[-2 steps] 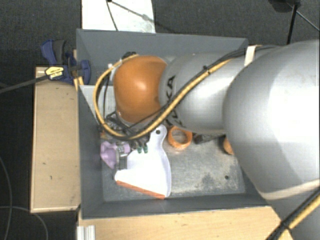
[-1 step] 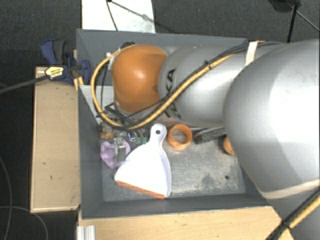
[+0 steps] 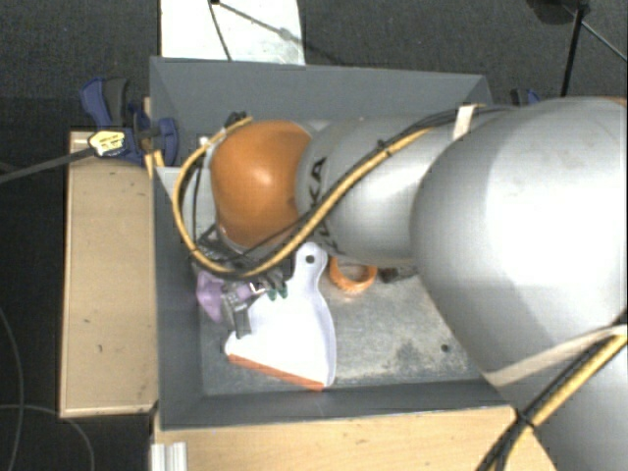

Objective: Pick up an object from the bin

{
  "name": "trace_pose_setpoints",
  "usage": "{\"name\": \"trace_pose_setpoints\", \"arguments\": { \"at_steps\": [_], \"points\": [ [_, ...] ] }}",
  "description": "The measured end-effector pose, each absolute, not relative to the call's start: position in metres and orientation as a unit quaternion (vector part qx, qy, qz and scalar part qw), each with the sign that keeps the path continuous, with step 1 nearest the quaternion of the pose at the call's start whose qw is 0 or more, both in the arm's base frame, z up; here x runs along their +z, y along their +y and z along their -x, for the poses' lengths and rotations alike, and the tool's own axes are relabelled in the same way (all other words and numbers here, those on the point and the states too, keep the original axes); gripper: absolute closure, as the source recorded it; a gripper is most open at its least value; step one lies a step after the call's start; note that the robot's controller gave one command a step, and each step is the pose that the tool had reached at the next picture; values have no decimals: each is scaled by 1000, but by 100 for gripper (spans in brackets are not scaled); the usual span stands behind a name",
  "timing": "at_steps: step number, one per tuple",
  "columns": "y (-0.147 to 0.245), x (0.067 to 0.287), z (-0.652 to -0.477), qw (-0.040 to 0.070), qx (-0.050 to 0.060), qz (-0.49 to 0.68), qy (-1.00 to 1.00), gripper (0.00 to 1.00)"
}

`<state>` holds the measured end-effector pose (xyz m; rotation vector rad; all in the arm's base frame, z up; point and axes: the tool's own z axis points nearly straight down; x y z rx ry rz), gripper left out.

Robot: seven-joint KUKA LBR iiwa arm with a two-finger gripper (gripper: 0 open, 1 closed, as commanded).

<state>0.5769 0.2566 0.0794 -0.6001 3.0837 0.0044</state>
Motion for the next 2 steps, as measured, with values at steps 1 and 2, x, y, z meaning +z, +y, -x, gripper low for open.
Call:
{"name": "trace_pose_setpoints", "arguments": {
  "at_steps": [1, 2],
  "points": [
    [257, 78, -591, -7, 3, 195, 981, 100],
    [257, 79, -591, -7, 3, 193, 981, 100]
  ]
}}
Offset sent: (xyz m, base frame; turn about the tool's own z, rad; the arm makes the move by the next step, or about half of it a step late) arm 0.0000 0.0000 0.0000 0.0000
